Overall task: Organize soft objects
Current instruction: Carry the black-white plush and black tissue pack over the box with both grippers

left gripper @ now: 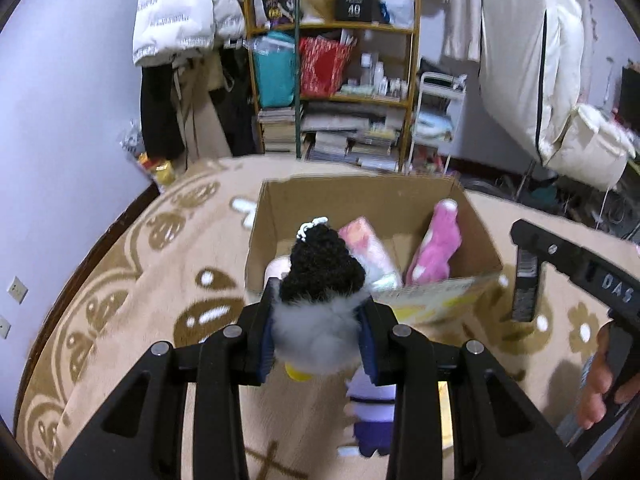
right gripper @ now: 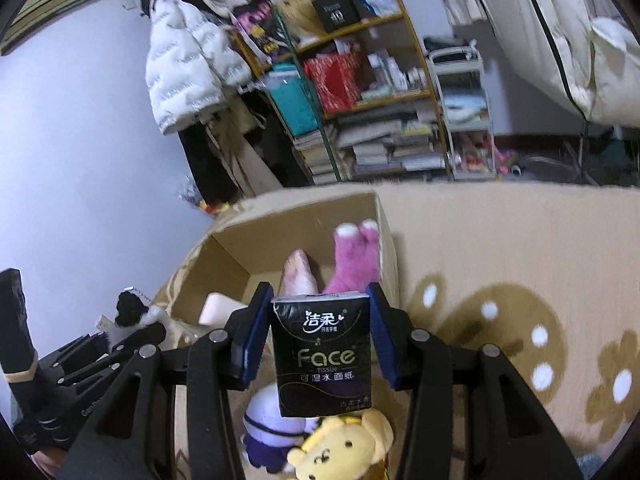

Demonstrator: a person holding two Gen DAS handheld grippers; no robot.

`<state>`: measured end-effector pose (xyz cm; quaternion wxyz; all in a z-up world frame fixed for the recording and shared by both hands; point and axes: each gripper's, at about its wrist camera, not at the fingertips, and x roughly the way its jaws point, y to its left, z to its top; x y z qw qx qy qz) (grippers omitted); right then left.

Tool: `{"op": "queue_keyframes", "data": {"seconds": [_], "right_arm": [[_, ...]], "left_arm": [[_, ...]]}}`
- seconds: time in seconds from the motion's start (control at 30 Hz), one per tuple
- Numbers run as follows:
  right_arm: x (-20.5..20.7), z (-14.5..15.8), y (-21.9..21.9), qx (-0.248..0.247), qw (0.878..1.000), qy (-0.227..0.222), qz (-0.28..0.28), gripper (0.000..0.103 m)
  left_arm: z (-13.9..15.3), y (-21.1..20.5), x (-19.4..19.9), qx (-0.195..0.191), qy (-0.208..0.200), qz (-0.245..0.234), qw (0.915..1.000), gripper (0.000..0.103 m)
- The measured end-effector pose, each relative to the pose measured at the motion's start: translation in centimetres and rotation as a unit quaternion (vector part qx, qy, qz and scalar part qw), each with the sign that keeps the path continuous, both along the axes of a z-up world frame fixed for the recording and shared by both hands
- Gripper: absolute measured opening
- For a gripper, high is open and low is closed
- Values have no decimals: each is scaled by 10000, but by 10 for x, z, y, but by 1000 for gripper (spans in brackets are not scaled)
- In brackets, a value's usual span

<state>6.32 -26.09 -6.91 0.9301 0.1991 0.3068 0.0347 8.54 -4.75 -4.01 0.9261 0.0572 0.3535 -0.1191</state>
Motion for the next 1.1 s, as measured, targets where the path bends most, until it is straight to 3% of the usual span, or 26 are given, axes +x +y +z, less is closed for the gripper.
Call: {"op": "queue_keyframes", "data": {"seconds": [0.43, 0.63, 1.1], "right_arm": [[19, 22, 10, -434, 9970, -644, 26, 49], [25, 29, 17, -638, 9943, -855, 76, 50], [56, 19, 35, -1235, 9890, -805, 79, 50]], "left_arm": [[20, -4, 27, -184, -713, 0, 9973, 33], [14, 4, 42, -223, -705, 146, 9972, 33], [3, 12, 60, -328, -519, 139, 9980, 34]]}}
